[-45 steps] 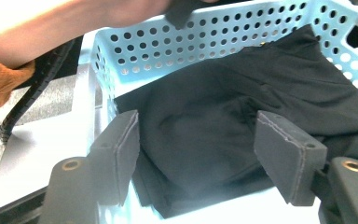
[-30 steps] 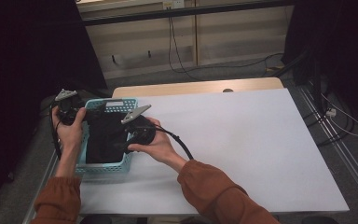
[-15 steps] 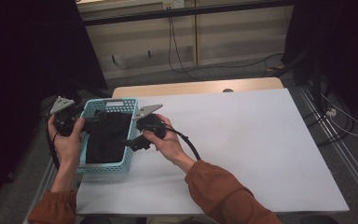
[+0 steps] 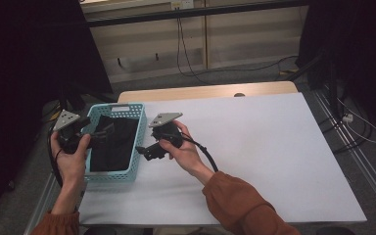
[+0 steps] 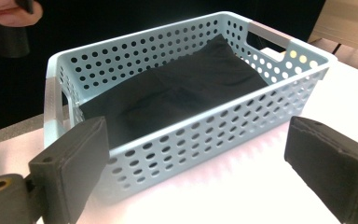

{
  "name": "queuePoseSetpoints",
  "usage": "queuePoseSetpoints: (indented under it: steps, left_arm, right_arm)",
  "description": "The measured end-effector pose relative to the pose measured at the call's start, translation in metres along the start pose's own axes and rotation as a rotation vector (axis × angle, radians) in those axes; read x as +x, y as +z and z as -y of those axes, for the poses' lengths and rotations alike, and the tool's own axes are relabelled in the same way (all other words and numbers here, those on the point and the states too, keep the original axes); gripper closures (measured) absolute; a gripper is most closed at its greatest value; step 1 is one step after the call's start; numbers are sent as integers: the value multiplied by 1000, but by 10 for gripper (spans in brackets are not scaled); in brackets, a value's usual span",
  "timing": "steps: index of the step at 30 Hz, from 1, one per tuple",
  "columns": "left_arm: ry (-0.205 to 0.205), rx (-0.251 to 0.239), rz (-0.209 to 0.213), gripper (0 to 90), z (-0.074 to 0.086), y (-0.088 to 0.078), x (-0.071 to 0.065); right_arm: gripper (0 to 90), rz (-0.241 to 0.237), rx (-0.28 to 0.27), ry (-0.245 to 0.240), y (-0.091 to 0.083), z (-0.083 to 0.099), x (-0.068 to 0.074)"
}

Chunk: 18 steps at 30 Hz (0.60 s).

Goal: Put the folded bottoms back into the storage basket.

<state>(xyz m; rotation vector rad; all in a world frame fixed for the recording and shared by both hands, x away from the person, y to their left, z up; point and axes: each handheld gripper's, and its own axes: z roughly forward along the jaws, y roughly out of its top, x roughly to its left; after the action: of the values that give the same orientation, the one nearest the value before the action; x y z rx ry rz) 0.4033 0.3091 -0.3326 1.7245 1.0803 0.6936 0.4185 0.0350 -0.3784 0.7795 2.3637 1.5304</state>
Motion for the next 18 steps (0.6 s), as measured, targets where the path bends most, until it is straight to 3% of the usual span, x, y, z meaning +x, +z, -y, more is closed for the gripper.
queuePoseSetpoints:
  steps: [3, 9, 12, 13, 18]
  left_arm:
    - [-7, 16, 13, 66, 4, -3, -3]
    - [14, -4, 3, 66, 9, -14, -11]
    - [-8, -10, -10, 66, 10, -20, -13]
    - [-22, -19, -5, 66, 11, -22, -14]
    - [-3, -11, 17, 66, 14, -23, -23]
  right_arm:
    - [63, 23, 2, -2, -5, 3, -1]
    - [38, 41, -13, -1, -16, 9, -1]
    - [39, 51, -6, -5, -23, 11, -1]
    - [37, 56, -6, -6, -25, 12, -1]
    - [35, 85, -14, -13, -39, 17, 0]
